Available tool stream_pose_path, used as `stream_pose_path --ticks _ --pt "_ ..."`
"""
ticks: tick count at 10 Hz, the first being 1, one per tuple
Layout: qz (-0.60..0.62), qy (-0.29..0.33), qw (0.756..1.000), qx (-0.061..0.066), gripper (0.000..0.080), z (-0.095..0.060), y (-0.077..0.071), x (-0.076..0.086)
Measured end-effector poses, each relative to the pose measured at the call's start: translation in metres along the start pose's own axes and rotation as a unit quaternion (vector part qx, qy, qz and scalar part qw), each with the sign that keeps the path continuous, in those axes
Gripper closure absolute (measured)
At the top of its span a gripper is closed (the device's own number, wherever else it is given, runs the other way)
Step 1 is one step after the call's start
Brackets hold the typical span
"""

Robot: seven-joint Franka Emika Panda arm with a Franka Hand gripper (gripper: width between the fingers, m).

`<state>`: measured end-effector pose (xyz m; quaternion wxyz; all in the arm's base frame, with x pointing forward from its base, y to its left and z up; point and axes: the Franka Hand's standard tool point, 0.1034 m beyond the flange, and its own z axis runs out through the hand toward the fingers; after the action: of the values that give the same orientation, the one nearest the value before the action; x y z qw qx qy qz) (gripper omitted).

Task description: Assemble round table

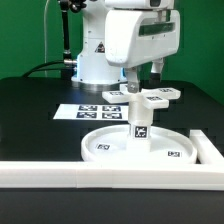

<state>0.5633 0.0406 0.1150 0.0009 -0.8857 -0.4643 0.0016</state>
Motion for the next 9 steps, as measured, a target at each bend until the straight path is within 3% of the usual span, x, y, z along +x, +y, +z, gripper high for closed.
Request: stream_pose_path --ticks 3,7,8,9 --pt "0.001 -0.007 1.0 0.004 0.015 0.0087 -0.0001 -0.0042" --pt "-0.016 -0.016 1.0 -0.001 0.015 0.0123 0.0007 -0.0013" --pt "-0.015 -0.016 1.0 -0.001 0.0247 0.0123 0.001 -0.0017" --pt "-0.015 -0.016 1.0 -0.001 0.0247 0.0121 0.0013 -0.0018"
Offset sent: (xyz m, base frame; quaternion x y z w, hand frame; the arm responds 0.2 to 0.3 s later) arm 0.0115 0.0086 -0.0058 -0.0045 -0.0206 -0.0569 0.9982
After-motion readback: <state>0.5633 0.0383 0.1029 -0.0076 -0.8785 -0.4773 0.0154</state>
